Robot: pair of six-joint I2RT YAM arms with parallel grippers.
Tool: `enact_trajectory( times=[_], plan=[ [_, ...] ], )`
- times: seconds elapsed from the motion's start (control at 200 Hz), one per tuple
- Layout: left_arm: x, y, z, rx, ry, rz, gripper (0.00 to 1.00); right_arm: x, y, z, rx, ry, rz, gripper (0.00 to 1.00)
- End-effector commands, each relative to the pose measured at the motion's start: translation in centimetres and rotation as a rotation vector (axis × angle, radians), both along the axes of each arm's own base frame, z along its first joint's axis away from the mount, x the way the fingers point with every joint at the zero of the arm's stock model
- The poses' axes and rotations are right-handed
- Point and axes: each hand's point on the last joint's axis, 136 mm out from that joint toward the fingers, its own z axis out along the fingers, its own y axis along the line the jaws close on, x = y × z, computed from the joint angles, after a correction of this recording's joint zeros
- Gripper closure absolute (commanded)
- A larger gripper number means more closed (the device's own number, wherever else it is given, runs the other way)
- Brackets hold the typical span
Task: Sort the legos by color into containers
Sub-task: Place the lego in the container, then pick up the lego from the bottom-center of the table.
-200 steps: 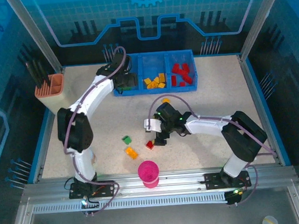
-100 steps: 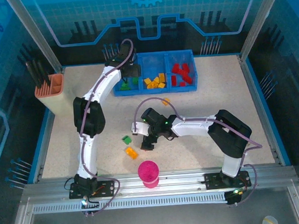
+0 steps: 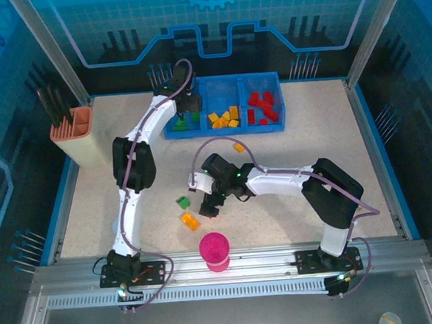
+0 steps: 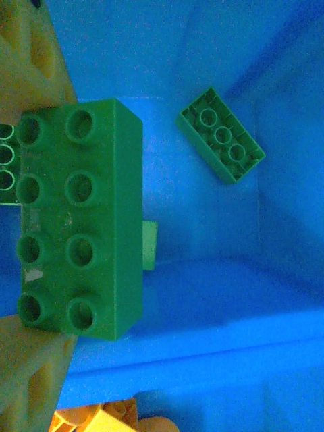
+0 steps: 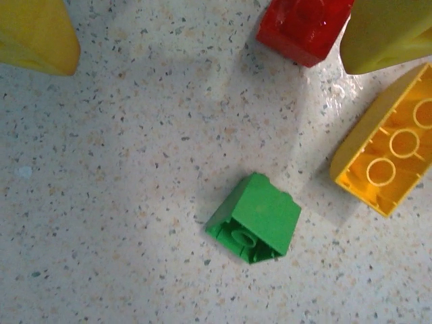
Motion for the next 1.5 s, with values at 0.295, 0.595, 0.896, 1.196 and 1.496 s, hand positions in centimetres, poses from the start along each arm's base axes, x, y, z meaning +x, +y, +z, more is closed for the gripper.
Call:
enact_trajectory(
  times=[0.295,0.595,0.896,1.196,1.496],
  plan=[
    [0.5,0.6,0.2,0.039,0.015,0.016,0.2,-1.6,0.5,-2.3,-0.013,0.075,-0.001,0.0],
    [0.3,0.3,1.7,0.033,-0.003,0.008,0.16,-2.0,-0.5,-3.4,-0.04,0.09,-0.021,0.0],
    [0.0,0.1,3.2,0.028,-0.022,-0.007,0.11,-2.3,-1.3,-5.7,-0.104,0.077,-0.009,0.01],
    [-0.6,0.4,4.7,0.05,-0.044,-0.019,0.11,-2.0,-0.9,-6.4,-0.108,0.078,-0.019,0.22],
    [-1.2,0.9,5.6,0.068,-0.049,-0.019,0.11,-1.4,-1.8,-6.8,-0.133,0.057,-0.036,0.56]
  ],
)
